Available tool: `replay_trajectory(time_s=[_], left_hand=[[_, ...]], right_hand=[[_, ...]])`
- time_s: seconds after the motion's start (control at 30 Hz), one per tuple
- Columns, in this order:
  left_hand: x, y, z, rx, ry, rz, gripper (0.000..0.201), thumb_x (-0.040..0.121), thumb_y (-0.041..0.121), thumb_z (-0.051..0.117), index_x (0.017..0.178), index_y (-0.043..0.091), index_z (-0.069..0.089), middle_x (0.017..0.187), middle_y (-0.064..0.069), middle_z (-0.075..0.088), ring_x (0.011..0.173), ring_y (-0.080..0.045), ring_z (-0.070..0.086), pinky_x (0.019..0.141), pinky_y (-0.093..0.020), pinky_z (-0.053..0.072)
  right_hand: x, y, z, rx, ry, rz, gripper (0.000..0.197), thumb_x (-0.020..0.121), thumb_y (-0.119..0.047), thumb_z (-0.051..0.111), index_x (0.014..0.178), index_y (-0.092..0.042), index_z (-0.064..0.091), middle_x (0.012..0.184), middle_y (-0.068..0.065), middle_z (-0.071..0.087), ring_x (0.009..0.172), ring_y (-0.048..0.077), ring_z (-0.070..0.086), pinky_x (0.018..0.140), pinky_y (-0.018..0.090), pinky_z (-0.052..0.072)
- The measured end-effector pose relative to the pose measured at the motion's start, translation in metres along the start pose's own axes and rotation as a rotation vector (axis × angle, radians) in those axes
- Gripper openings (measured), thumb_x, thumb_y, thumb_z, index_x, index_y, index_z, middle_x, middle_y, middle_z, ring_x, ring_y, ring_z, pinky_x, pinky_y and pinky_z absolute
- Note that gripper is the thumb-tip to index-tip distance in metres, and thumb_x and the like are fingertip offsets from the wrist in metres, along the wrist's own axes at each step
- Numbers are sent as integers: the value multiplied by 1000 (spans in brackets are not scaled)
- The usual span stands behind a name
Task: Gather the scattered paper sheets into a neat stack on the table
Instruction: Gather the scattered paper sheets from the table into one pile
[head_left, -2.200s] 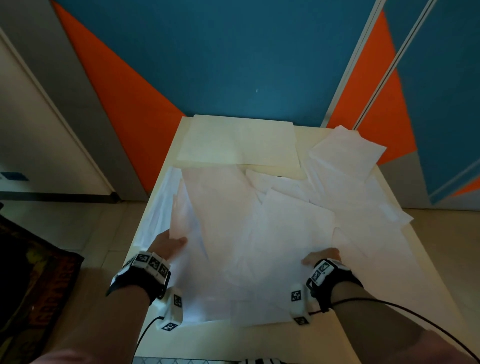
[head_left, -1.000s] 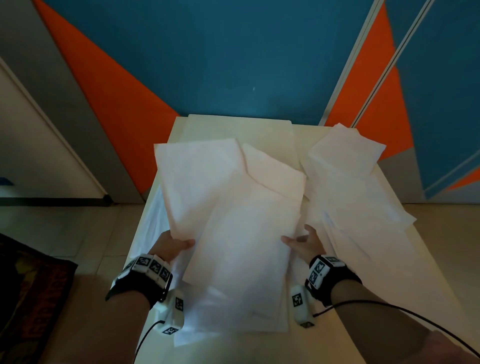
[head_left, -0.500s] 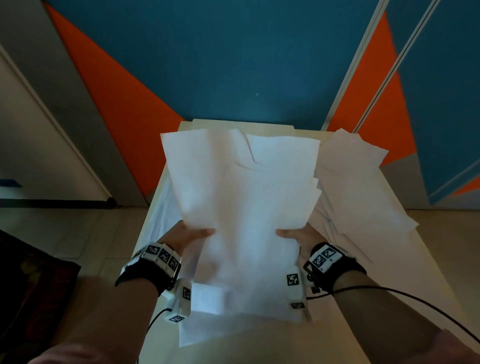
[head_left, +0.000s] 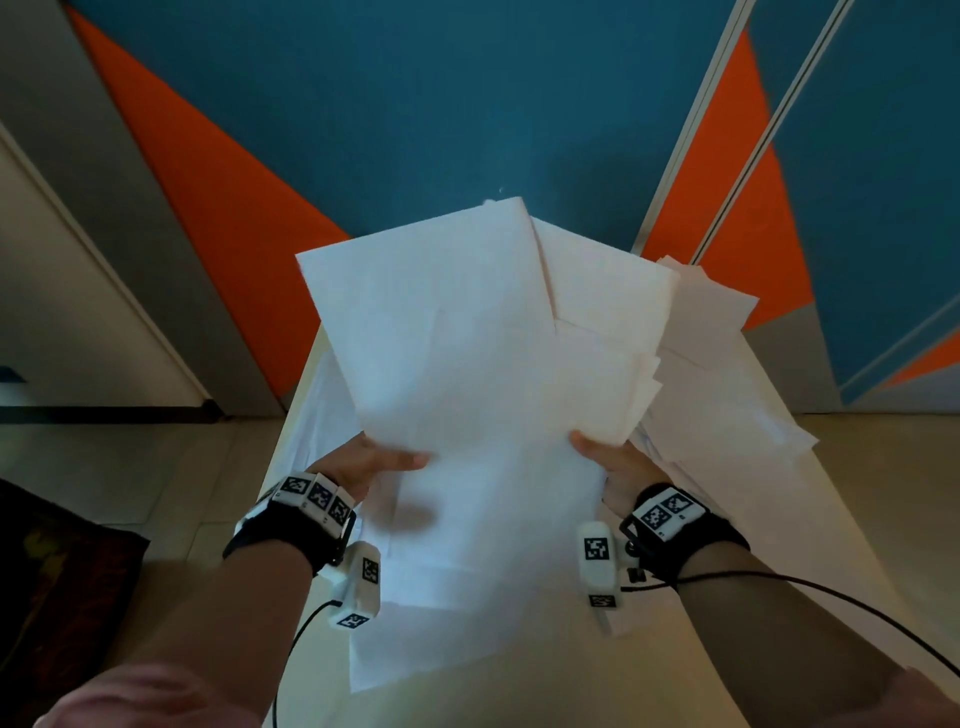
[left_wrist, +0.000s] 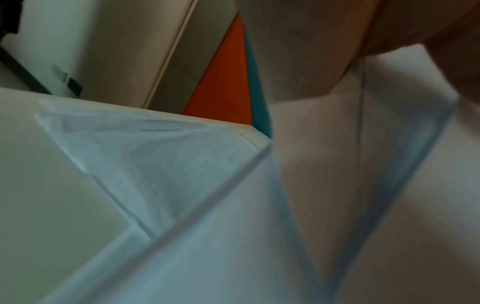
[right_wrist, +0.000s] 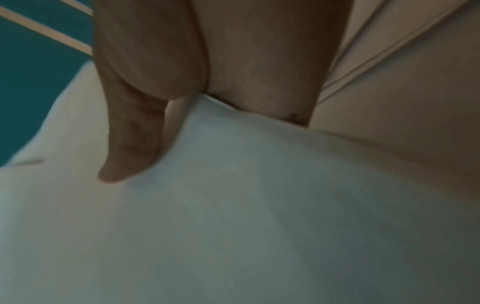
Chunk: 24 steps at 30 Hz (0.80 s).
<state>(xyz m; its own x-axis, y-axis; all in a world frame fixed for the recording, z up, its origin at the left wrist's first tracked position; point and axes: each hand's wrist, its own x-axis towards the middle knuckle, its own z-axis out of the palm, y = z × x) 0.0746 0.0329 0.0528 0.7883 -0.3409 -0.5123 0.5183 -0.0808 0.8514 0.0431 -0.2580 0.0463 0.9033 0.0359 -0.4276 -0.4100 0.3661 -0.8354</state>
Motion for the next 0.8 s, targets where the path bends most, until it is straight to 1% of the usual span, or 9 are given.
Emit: replay_trajectory(time_s=[0.1,0.23,0.33,0.37,0.47,0.6,0.67,0.73,0.8], left_hand=[[-4,6,15,30,3,71,79,13,43,91,86,19,71,75,15,76,79,5,70,78,-16,44],[-6,7,22,63,108,72,37,56,18,86,87,17,65,70,14,72,87,-7,62,91,-25,42],[-7,6,19,102,65,74,73,24,43,90,89,19,68,68,18,74,76,9,63,72,-13,43],[-7,7,22,121,33,69,71,28,42,89,92,19,68,69,18,74,73,13,62,72,-11,43],[-1,10,32,77,88,52,39,64,16,82,100,16,65,85,8,68,83,-2,62,94,-26,43],[9,4,27,15,237,52,77,33,44,91,97,7,70,99,-10,73,102,-27,67,101,-43,46],[12,3,26,-7,263,51,58,49,39,88,89,1,69,88,-11,76,88,-21,72,90,-40,52],[8,6,35,-1,239,70,43,61,37,82,89,7,68,98,-12,75,87,-17,70,91,-37,51],[6,6,40,13,244,58,68,65,53,74,117,9,61,131,-5,57,113,-17,57,105,-38,41]], right_hand=[[-2,-1,10,-111,-19,-12,107,25,-36,96,120,-4,60,115,15,68,103,29,67,94,46,50],[2,-8,10,-108,6,-100,100,19,-39,95,110,-12,63,100,4,75,96,23,69,85,37,56],[2,-11,9,-39,44,-159,106,14,-34,95,112,-16,59,97,1,73,89,17,69,81,36,58],[0,-12,10,-33,49,-152,111,14,-31,96,116,-10,59,100,6,72,92,22,69,84,38,57],[0,-13,15,-72,5,-109,115,11,-32,96,115,1,60,110,17,67,102,32,64,94,47,50],[0,-12,12,-116,-34,-20,103,14,-35,96,106,-3,65,96,13,74,87,27,71,78,39,57],[-1,-5,10,-213,30,-8,105,10,-51,91,102,-9,64,101,10,72,94,27,68,89,40,53],[0,0,8,-318,129,-25,110,21,-62,85,113,-8,60,116,10,66,109,27,61,103,43,43],[-3,-3,10,-331,199,-64,77,61,-40,82,123,-3,55,127,14,60,115,29,57,107,44,40]])
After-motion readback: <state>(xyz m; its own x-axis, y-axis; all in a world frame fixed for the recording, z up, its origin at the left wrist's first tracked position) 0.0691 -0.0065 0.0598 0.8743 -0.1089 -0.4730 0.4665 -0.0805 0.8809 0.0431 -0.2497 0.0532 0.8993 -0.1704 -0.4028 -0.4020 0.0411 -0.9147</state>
